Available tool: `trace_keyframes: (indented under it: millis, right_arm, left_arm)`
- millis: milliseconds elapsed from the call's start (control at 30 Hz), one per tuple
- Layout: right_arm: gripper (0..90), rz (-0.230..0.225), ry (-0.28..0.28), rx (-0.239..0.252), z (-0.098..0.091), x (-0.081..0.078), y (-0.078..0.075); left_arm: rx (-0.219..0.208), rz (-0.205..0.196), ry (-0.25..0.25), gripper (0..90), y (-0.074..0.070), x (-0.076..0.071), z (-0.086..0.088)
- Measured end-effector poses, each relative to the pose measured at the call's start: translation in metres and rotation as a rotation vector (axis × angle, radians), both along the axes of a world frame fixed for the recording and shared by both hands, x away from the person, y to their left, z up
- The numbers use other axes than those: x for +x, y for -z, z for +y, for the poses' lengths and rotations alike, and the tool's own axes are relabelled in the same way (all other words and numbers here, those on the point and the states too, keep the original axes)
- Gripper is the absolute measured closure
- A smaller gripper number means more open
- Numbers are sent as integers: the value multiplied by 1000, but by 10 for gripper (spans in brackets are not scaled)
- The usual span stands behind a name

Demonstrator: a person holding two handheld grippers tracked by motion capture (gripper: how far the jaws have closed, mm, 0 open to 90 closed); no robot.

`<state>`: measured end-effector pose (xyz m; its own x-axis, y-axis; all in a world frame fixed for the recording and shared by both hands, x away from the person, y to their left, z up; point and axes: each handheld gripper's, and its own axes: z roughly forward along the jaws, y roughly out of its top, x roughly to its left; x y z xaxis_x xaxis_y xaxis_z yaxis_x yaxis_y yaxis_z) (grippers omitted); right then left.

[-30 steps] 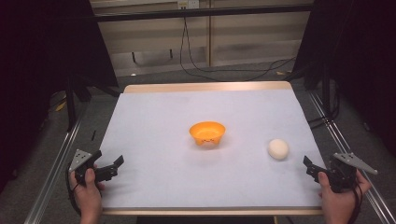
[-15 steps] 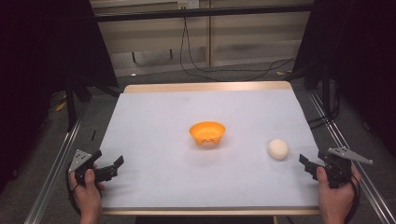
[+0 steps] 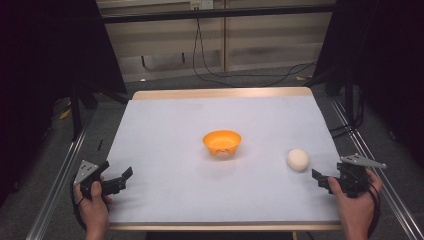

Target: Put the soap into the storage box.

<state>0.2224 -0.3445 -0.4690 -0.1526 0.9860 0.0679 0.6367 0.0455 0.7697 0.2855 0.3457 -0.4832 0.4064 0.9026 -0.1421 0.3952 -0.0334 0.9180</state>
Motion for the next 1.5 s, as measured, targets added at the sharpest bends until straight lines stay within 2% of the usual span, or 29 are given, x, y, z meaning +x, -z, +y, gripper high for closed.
trace_keyframes:
  millis: [200, 567, 800, 1067, 1267, 1500]
  right_arm:
    - [44, 31, -42, 4, 8, 11, -2]
    - [44, 45, -62, 16, 18, 21, -9]
    - [44, 57, -74, 42, 26, 29, -12]
    - [36, 95, -95, 35, 39, 38, -11]
    - [40, 98, -104, 27, 47, 45, -13]
    - [51, 119, -90, 24, 54, 52, -12]
  left_arm:
    - [4, -1, 3, 11, 0, 0, 0]
    - [12, 0, 1, 13, 0, 0, -1]
    - [13, 1, 1, 13, 0, 0, -1]
    - [9, 9, 3, 13, 0, 1, -1]
    - [9, 9, 2, 13, 0, 1, -1]
    - [10, 10, 1, 13, 0, 1, -1]
